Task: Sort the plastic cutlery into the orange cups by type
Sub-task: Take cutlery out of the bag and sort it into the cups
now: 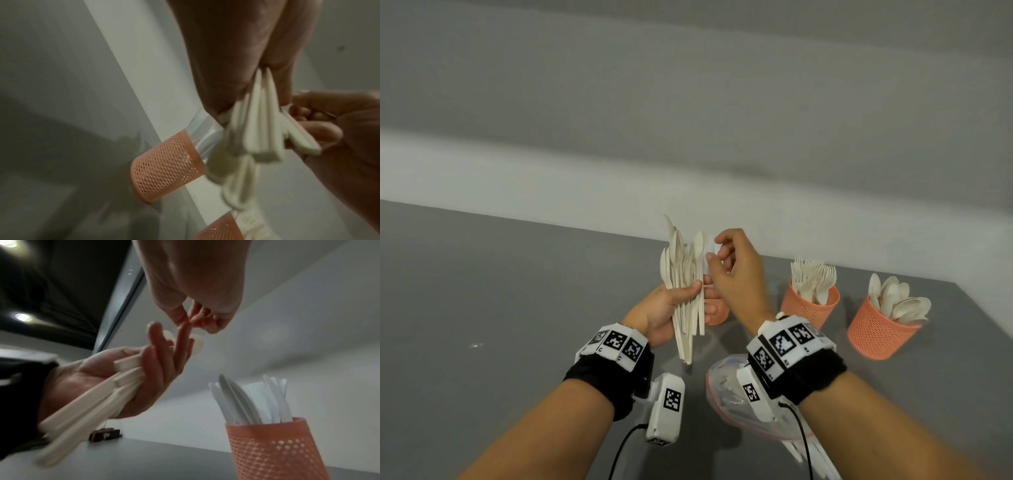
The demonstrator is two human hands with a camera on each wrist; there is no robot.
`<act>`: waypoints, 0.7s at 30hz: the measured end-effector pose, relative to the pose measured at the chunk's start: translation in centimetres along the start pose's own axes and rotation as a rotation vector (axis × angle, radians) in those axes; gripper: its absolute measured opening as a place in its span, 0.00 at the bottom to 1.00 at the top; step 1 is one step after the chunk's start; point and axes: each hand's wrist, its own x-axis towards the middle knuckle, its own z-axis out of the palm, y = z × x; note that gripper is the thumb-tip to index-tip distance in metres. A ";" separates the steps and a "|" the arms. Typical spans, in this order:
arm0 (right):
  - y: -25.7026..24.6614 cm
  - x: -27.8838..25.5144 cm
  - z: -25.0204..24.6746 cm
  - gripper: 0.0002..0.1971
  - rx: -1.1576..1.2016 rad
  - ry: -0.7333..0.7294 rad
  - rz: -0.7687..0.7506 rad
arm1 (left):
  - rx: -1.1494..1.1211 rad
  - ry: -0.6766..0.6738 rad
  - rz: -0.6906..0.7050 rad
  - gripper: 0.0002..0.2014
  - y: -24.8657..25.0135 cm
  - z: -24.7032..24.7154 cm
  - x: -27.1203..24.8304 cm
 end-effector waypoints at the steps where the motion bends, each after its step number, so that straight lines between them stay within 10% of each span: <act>1: -0.2 -0.4 0.0 0.05 -0.014 -0.034 -0.010 | -0.001 -0.007 0.017 0.10 -0.1 0.2 0.1; 9: -0.5 -1.6 -1.2 0.13 -0.058 -0.291 0.168 | 0.100 -0.031 0.028 0.08 -0.8 1.5 0.5; 21: 0.8 -1.9 -5.7 0.12 0.276 -0.097 0.444 | 0.093 -0.028 -0.058 0.21 -2.1 3.6 2.7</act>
